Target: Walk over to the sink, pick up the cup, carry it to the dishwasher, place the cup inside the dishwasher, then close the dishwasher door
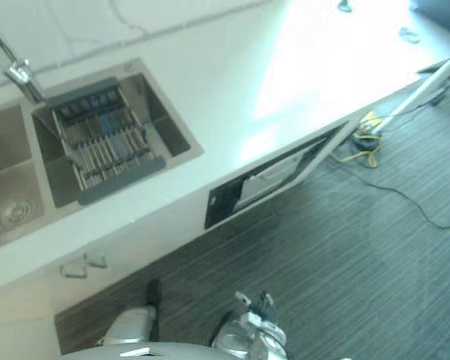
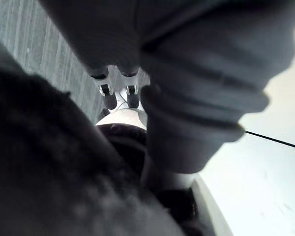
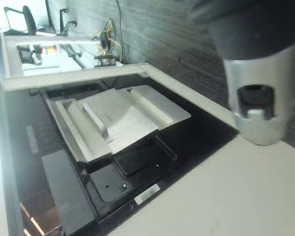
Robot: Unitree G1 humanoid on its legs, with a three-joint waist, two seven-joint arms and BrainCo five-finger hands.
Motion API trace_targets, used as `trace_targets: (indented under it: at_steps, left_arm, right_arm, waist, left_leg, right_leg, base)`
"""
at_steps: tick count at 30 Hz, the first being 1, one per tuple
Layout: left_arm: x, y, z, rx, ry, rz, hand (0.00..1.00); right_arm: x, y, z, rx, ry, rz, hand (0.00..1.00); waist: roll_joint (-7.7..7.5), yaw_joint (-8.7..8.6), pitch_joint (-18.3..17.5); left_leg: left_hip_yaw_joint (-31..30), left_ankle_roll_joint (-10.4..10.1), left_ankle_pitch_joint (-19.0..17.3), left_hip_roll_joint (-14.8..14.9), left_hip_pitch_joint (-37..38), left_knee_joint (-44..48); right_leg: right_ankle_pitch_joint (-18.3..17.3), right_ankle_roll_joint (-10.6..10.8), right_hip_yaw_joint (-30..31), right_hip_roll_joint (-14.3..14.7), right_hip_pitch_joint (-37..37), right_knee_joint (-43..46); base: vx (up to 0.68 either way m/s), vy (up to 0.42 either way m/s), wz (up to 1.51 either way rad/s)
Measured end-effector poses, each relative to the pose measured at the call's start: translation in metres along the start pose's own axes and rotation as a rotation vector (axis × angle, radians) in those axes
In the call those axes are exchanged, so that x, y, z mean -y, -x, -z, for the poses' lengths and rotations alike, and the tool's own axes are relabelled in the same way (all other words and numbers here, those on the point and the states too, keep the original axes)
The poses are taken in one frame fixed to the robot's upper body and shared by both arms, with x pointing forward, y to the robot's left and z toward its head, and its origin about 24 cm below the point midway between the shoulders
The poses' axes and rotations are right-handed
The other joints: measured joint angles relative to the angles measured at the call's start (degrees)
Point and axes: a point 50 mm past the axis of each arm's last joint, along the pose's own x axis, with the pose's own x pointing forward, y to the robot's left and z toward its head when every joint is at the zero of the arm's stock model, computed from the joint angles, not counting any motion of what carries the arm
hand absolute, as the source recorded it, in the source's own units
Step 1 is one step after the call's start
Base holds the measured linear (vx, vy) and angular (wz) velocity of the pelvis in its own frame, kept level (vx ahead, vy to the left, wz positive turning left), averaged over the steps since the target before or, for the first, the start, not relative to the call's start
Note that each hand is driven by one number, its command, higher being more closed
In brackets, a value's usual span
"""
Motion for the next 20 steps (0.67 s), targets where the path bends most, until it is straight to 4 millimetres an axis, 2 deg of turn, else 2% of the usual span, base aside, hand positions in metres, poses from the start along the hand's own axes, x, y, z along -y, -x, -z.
trace_targets:
  at_steps: [3,5,6,7,8,9,10,11,12,13,14,16,18,20]
  left_arm:
    - [-0.004,0.001,0.002,-0.023,0.005,-0.016,0.00]
    - [-0.008,0.003,0.002,-0.030,-0.005,-0.027,0.00]
    - [-0.012,0.005,0.000,-0.036,-0.011,-0.031,0.00]
    - [-0.012,0.005,0.000,-0.042,-0.021,-0.028,0.00]
    - [-0.012,0.005,0.001,-0.046,-0.023,-0.032,0.00]
    - [-0.014,0.006,0.001,-0.054,-0.042,-0.046,0.00]
    - [-0.011,0.005,-0.001,-0.056,-0.048,-0.036,0.00]
    - [-0.010,0.004,-0.004,-0.054,-0.054,-0.033,0.00]
    - [-0.010,0.005,-0.008,-0.052,-0.061,-0.030,0.00]
    - [-0.011,0.005,-0.009,-0.056,-0.062,-0.030,0.00]
    - [-0.009,0.004,-0.011,-0.064,-0.067,-0.027,0.00]
    - [-0.008,0.004,-0.012,-0.072,-0.077,-0.026,0.00]
    - [-0.009,0.004,-0.012,-0.069,-0.061,-0.028,0.00]
    - [-0.012,0.006,-0.012,-0.062,-0.041,-0.035,0.00]
  right_arm:
    - [0.006,0.001,0.007,-0.055,-0.021,0.026,0.00]
    - [0.014,0.003,0.015,-0.091,-0.037,0.058,0.00]
    - [0.021,0.005,0.020,-0.110,-0.052,0.087,0.00]
    - [0.033,0.009,0.028,-0.140,-0.059,0.127,0.00]
    - [0.039,0.010,0.029,-0.148,-0.067,0.146,0.00]
    - [0.041,0.011,0.033,-0.164,-0.090,0.156,0.00]
    - [0.040,0.011,0.033,-0.163,-0.130,0.151,0.00]
    - [0.039,0.012,0.035,-0.165,-0.137,0.151,0.00]
    - [0.033,0.010,0.033,-0.160,-0.142,0.136,0.00]
    - [0.032,0.010,0.033,-0.151,-0.144,0.138,0.00]
    - [0.031,0.010,0.033,-0.136,-0.147,0.140,0.00]
    - [0.029,0.010,0.033,-0.130,-0.127,0.125,0.00]
    - [0.028,0.010,0.032,-0.126,-0.111,0.116,0.00]
    - [0.026,0.010,0.034,-0.151,-0.114,0.110,0.00]
  waist:
    - [-0.58,-0.14,-0.87]
    - [-1.90,-0.10,-1.64]
    - [-2.77,-0.10,-2.30]
    - [-3.11,-0.31,-2.39]
    - [-2.88,-0.35,-2.42]
    - [-2.20,-0.85,-2.76]
    - [-0.86,-1.34,-2.16]
    - [-1.62,-1.35,-1.99]
    - [-2.26,-1.29,-1.87]
    - [-2.32,-1.40,-1.85]
    - [-2.31,-1.54,-1.85]
    - [-2.26,-1.99,-1.82]
    - [-2.35,-2.41,-1.60]
    - [-3.22,-2.85,-1.61]
  left_leg:
    - [0.30,0.28,-1.11,-0.89,1.28,0.33]
    - [-0.75,0.85,-2.13,-2.38,1.29,0.41]
    - [-1.14,1.71,-2.92,-3.95,1.35,1.08]
    - [-2.70,1.99,-4.70,-5.12,0.33,3.43]
    - [-3.83,2.27,-5.30,-5.45,0.40,4.30]
    - [-6.14,3.07,-6.01,-5.35,0.23,5.72]
    - [-9.13,3.72,-6.40,-5.08,0.51,6.70]
    - [-10.74,4.22,-6.73,-4.79,0.48,7.25]
    - [-13.58,4.34,-6.90,-4.36,-0.15,7.76]
    - [-15.07,4.35,-6.91,-4.19,-0.60,7.80]
    - [-17.47,4.38,-6.91,-4.18,-0.52,7.71]
    - [-20.96,4.48,-7.07,-5.24,-0.58,7.41]
    - [-21.23,4.38,-8.07,-6.07,-0.54,7.96]
    - [-20.31,3.74,-9.40,-6.85,0.00,8.81]
  right_leg:
    - [-0.42,0.54,0.03,-1.04,1.14,0.48]
    - [-1.81,1.44,-0.98,-3.02,1.23,2.38]
    - [-2.62,2.43,-2.45,-5.31,1.97,4.14]
    - [-3.17,2.60,-3.03,-7.63,2.15,10.25]
    - [-2.25,1.25,-1.78,-8.89,0.92,14.55]
    - [1.95,-2.72,2.99,-8.90,-1.48,21.63]
    - [5.86,-2.99,7.40,-8.82,-4.82,28.72]
    - [4.81,-2.71,9.28,-8.29,-6.50,30.63]
    - [-1.79,-1.78,11.71,-4.80,-7.45,28.12]
    - [-3.39,-1.38,12.65,-2.71,-7.42,25.00]
    - [-4.94,-1.33,14.52,0.57,-7.25,18.00]
    - [-4.91,-1.23,18.75,3.07,-8.59,9.70]
    - [-4.53,-1.75,20.40,3.06,-9.50,7.96]
    - [-3.31,-2.05,20.26,2.68,-7.84,4.60]
  base:
    - [0.04,0.024,-0.05]
    - [0.06,0.059,0.36]
    - [0.13,0.072,0.73]
    - [0.10,0.065,0.78]
    - [0.07,0.105,1.02]
    - [0.05,0.134,1.14]
    - [0.09,0.142,1.19]
    - [0.14,0.058,1.11]
    - [0.09,0.002,0.87]
    - [0.10,-0.006,1.16]
    - [0.07,-0.002,1.03]
    - [0.15,-0.060,1.01]
    - [0.10,-0.099,0.77]
    - [0.14,-0.161,0.56]
